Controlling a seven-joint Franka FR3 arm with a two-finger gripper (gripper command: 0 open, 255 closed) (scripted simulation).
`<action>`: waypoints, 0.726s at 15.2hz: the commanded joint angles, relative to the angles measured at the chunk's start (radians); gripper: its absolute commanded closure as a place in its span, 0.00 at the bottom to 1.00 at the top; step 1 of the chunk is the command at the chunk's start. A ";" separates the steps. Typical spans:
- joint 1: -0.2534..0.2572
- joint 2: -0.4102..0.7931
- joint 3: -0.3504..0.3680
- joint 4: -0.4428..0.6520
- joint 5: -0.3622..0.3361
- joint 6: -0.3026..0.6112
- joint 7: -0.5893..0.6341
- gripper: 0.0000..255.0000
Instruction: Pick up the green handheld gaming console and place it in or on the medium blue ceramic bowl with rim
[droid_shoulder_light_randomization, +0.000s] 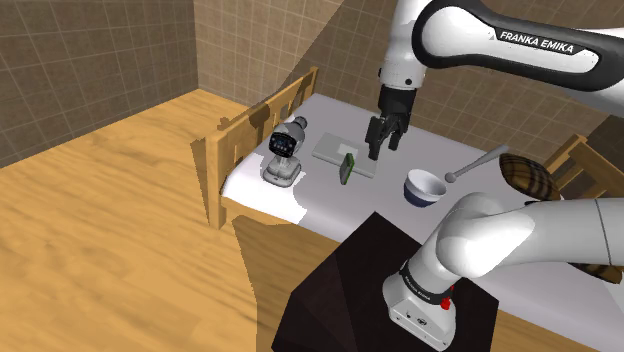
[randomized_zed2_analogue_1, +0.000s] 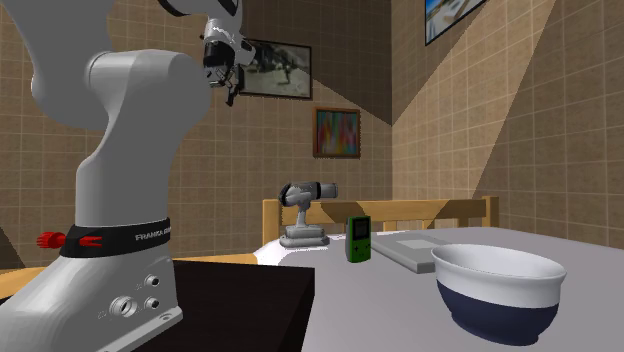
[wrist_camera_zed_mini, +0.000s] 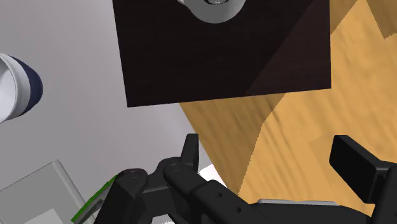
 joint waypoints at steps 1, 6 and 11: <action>0.000 0.000 0.000 0.000 0.000 0.000 0.000 0.00; -0.042 0.084 -0.068 -0.047 -0.056 0.155 -0.054 0.00; -0.082 0.201 -0.136 -0.061 -0.099 0.312 -0.105 0.00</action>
